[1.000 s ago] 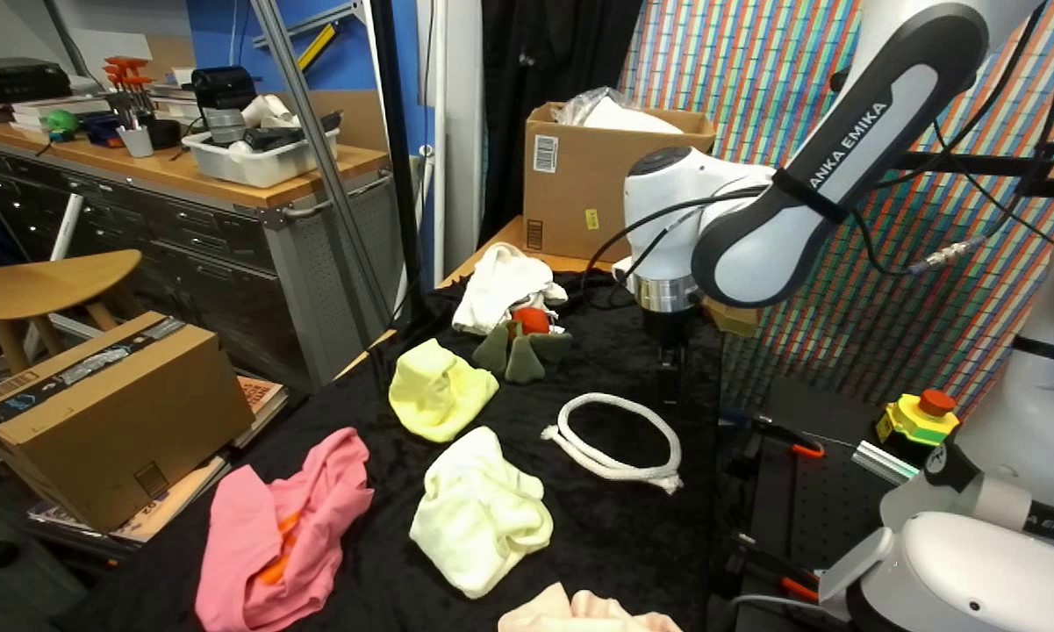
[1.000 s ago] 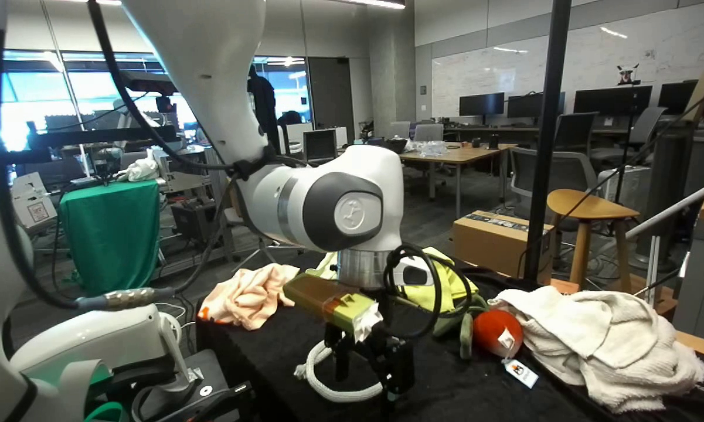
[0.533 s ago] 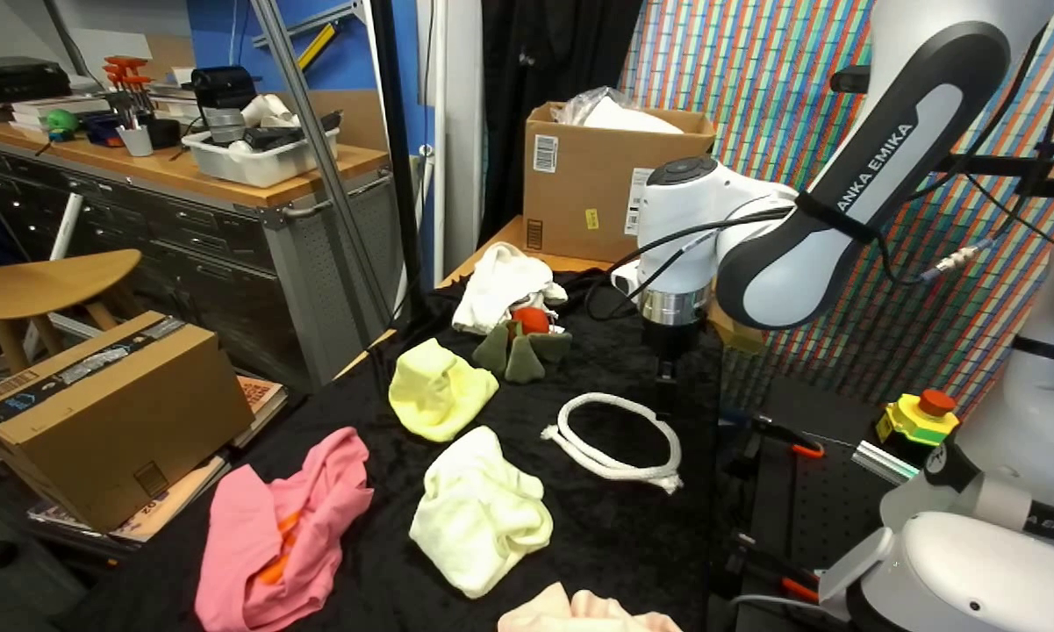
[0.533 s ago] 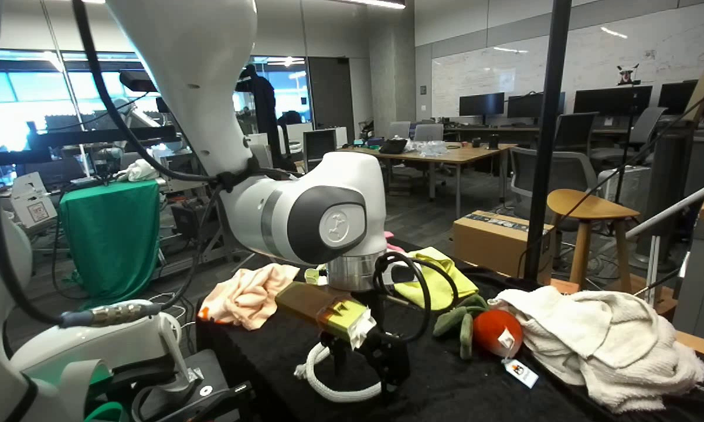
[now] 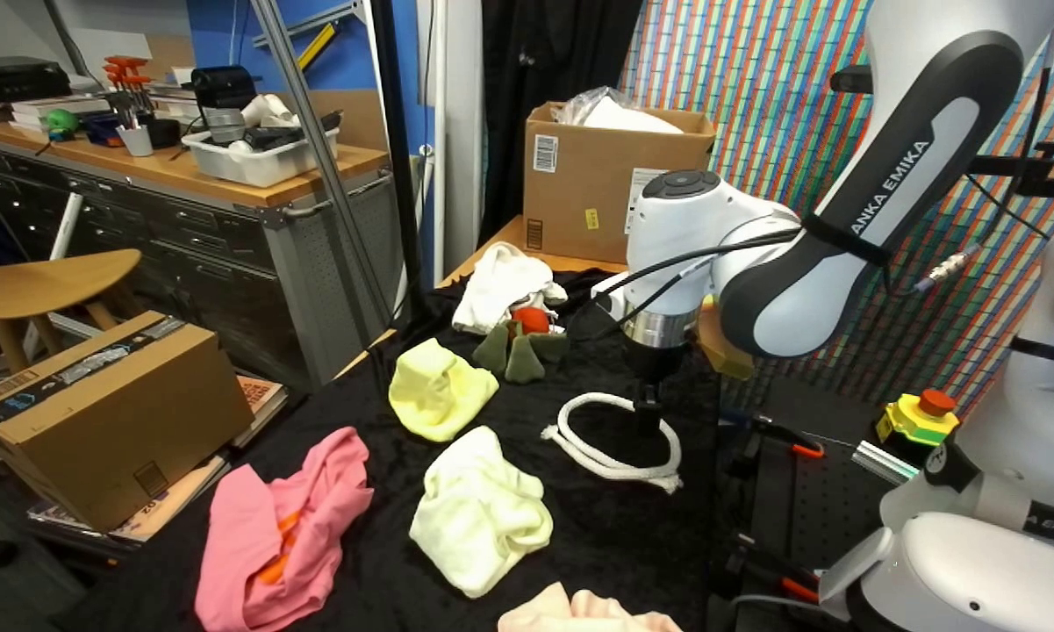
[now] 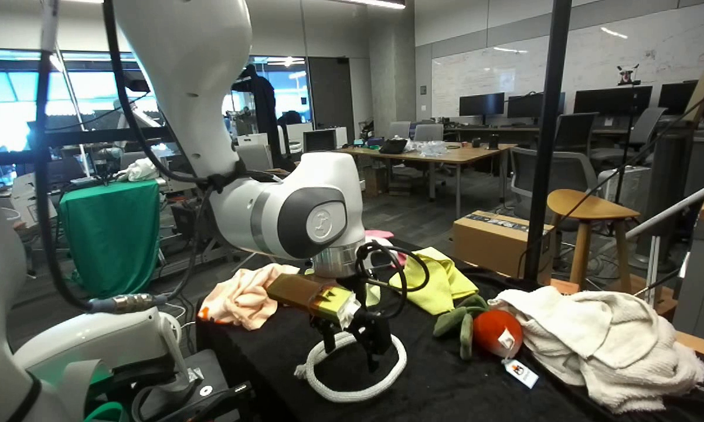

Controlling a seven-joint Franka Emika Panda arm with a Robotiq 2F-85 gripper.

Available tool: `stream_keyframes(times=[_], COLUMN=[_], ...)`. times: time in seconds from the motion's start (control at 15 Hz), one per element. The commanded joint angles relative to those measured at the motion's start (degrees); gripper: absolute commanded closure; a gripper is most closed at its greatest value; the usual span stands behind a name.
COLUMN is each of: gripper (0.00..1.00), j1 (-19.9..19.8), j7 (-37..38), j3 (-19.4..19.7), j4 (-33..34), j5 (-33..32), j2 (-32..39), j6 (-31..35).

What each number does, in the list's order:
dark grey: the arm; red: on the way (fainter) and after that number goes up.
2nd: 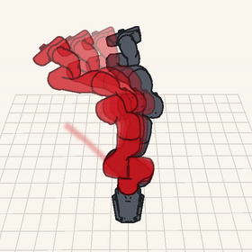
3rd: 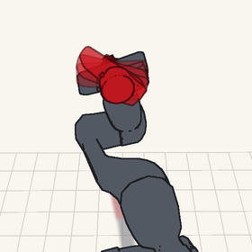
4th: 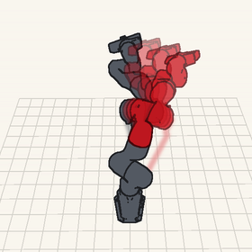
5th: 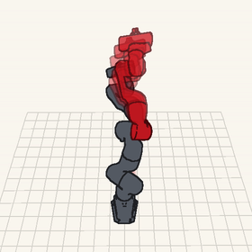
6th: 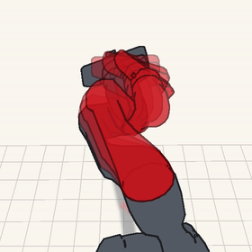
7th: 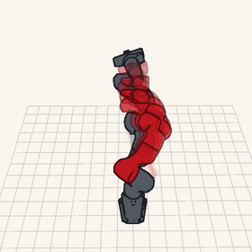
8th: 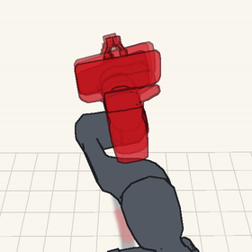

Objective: Put all the object in the right back

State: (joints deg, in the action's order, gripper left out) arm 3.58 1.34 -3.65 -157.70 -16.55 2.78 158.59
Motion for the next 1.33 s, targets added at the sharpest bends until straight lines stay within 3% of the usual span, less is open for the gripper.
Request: stream_keyframes(times=[0.0, 0.4, 1.27], gripper=[0.0, 0.0, 0.0], j1=[2.19, 4.91, 5.18], j7=[0.41, 1.74, 6.16], j3=[-1.79, -2.58, -0.74], j4=[0.02, 0.01, 0.04], j5=[2.04, 0.91, -7.41], j2=[1.89, 4.41, 5.66], j6=[3.48, 5.28, 6.33])
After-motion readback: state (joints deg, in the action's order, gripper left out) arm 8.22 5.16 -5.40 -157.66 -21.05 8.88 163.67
